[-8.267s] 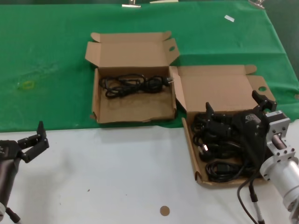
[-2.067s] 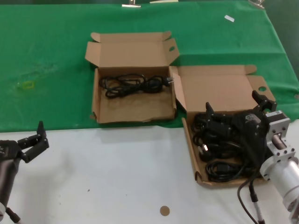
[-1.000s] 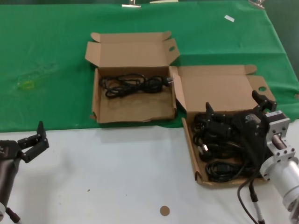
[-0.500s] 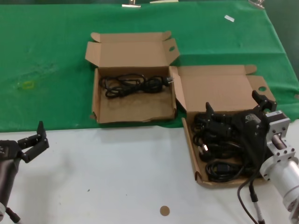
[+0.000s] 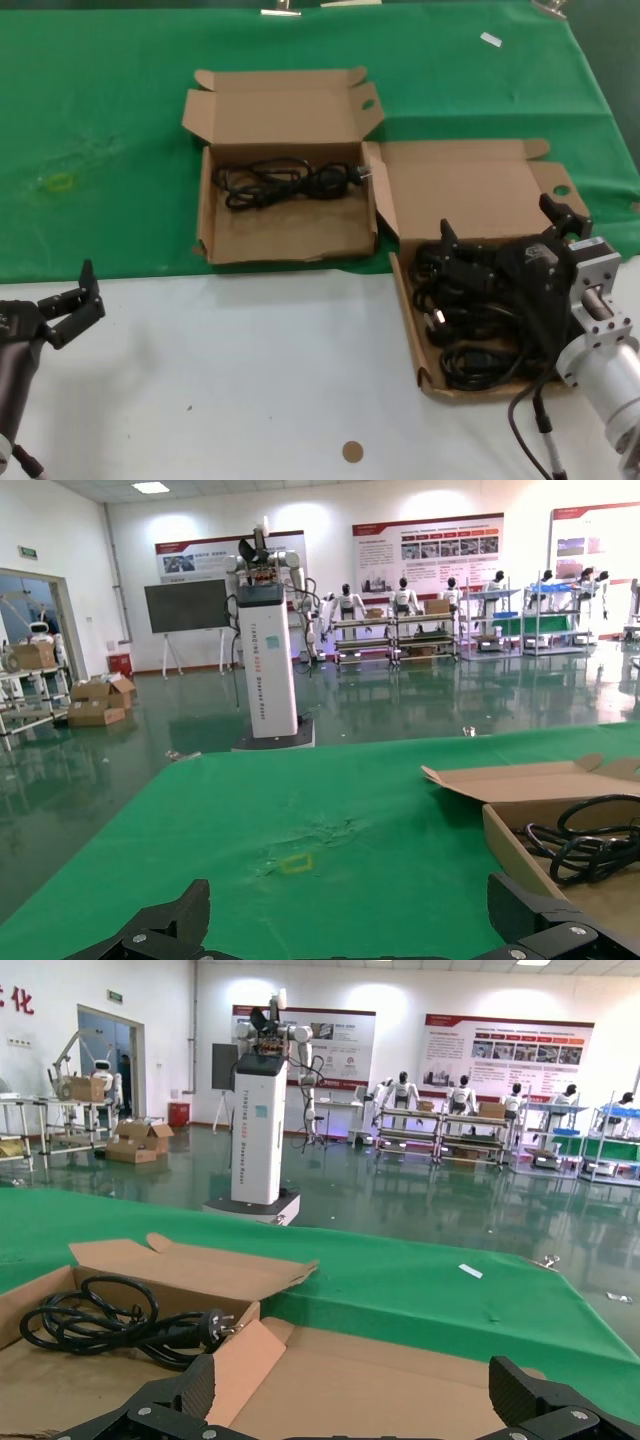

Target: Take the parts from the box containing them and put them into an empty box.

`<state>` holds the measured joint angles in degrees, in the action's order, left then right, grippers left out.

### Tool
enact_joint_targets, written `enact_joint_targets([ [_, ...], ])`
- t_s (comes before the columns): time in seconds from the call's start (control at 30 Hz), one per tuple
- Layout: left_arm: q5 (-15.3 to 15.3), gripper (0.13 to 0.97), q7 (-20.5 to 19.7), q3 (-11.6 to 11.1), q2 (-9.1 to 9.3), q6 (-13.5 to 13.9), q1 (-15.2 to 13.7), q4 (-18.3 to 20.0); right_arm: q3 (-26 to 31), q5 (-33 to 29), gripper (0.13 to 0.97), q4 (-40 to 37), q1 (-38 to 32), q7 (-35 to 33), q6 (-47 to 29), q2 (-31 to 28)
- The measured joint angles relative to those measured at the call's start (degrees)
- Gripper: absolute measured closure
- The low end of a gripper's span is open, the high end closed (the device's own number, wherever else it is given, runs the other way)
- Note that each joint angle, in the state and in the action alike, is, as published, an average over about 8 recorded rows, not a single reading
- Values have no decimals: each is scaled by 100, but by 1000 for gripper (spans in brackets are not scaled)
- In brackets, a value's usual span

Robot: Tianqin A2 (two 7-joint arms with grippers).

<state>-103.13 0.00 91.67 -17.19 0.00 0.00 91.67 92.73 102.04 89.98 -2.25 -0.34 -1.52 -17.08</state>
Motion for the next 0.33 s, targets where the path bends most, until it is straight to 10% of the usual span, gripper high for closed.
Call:
enact_joint_targets([
  [0.33, 0, 132, 0, 0, 0, 0, 0, 0, 0, 0, 129, 0, 0, 0, 0, 0],
])
